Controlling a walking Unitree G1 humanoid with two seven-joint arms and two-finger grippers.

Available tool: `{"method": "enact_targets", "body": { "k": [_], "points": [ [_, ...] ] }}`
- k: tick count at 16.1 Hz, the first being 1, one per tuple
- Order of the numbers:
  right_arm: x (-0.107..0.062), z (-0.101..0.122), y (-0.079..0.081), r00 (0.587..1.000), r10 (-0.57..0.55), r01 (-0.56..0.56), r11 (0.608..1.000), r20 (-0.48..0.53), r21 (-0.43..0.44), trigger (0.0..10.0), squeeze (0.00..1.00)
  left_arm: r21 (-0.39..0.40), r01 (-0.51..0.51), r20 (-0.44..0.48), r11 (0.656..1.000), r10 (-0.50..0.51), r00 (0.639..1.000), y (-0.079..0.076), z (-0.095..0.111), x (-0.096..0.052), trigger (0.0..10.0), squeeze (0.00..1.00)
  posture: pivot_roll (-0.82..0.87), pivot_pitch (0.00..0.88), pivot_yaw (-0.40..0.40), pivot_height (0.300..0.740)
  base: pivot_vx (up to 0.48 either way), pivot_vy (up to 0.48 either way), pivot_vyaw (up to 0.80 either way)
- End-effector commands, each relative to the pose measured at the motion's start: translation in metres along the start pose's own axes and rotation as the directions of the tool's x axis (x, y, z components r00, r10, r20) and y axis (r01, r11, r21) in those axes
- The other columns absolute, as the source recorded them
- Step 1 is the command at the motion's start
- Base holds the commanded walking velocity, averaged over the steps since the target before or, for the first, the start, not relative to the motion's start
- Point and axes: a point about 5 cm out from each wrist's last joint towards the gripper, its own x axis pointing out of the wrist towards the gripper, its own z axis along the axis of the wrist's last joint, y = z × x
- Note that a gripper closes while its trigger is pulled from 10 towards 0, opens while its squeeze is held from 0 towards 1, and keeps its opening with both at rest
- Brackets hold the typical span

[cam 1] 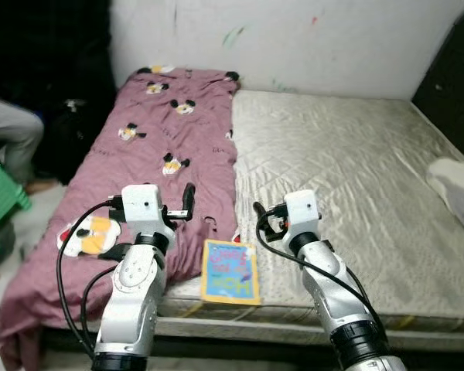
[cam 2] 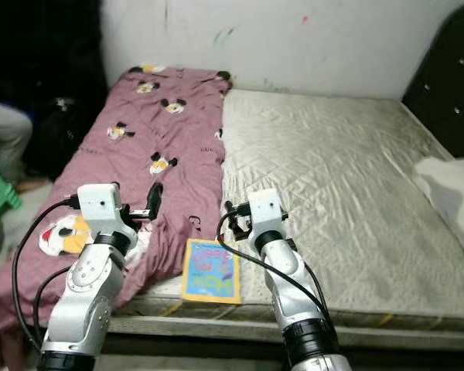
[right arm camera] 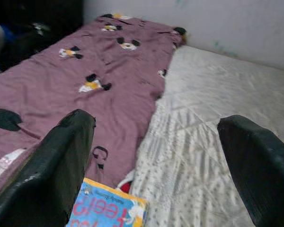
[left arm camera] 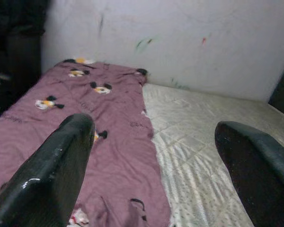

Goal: Clean up the room

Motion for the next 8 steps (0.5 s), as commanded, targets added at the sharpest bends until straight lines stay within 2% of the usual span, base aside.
{"method": "enact_targets", "body": {
  "k": [1,2,8],
  "points": [
    [-0.0033,-0.0023,-0.0115,0.999,-0.035,0.035,0.999,-0.014,-0.007,10.0,0.00,-0.019,0.022,0.007,1.000,-0.022,1.000,-0.0067,0.0012,0.0010,10.0,0.00,-0.01,0.010,-0.026,0.740,0.000,0.000,0.00],
    [-0.0036,-0.0030,-0.0112,0.999,-0.033,0.033,0.999,-0.015,-0.009,10.0,0.00,-0.001,0.028,0.019,1.000,-0.028,0.999,-0.0053,0.0028,0.0003,10.0,0.00,-0.01,0.010,-0.027,0.740,0.000,0.000,0.00],
    [-0.0032,-0.0047,-0.0099,0.999,-0.025,0.025,1.000,-0.024,-0.017,10.0,0.00,-0.013,0.047,0.031,0.999,-0.046,0.998,-0.0035,0.0038,-0.0017,10.0,0.00,-0.01,0.010,-0.028,0.740,0.000,0.000,0.00]
  ]
}}
